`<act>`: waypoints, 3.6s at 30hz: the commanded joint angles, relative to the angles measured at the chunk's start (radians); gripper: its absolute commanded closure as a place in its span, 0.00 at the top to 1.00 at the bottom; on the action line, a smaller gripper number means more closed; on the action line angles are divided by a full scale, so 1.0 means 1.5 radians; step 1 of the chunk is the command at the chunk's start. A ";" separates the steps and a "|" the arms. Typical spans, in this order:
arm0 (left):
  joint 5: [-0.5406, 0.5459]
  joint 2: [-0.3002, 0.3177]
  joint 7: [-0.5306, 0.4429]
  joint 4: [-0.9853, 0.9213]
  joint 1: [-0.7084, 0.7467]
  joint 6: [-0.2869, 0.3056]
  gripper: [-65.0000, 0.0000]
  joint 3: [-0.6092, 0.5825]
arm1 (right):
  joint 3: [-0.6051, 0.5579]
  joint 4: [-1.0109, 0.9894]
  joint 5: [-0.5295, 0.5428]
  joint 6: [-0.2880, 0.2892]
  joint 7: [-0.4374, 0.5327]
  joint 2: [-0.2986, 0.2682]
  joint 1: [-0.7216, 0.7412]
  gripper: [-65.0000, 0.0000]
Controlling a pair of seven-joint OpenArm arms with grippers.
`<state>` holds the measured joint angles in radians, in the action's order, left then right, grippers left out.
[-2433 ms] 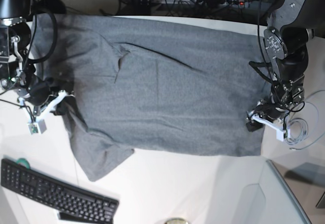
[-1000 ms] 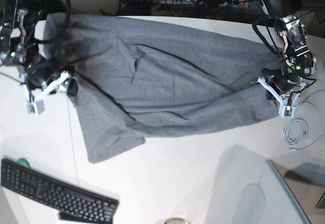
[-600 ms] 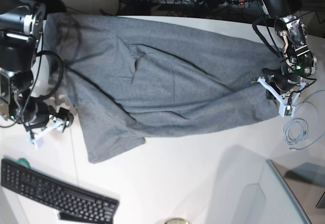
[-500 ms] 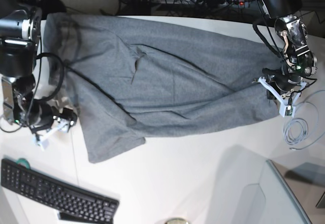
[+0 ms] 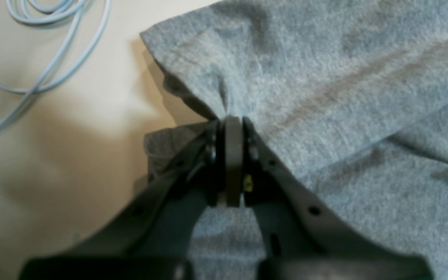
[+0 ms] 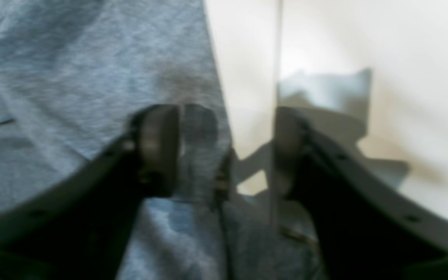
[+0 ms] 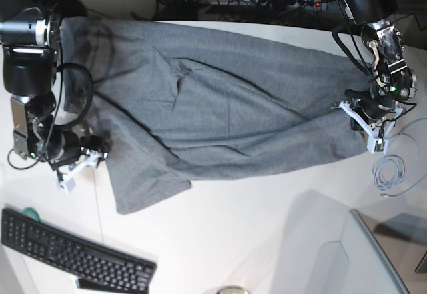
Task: Layout the t-shirt on the table in an organized manner, then fold the t-shirt properly
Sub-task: 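Lift the grey t-shirt side with the right gripper and fold it inward, then move the left gripper down the t-shirt side and grasp the hem corner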
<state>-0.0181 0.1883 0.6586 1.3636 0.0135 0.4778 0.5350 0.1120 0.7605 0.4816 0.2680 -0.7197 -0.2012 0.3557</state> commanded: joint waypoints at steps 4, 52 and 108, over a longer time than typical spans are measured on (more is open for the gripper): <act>0.005 0.011 -0.012 0.010 -0.010 -0.003 0.00 0.002 | -0.004 0.031 0.009 0.003 -0.047 0.015 -0.013 0.35; 0.005 0.012 -0.012 0.008 -0.010 -0.003 0.00 0.002 | -0.007 0.021 0.005 0.001 -0.042 0.005 0.020 0.07; 0.012 0.021 -0.110 -0.299 -0.204 0.074 0.77 0.241 | -0.005 0.253 0.008 0.002 -0.104 0.018 -0.069 0.00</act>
<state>-0.0097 0.1967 0.5110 0.9005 -0.2802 0.5869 0.8959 0.1028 1.1194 0.4828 0.2687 -0.8867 -0.1627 0.2287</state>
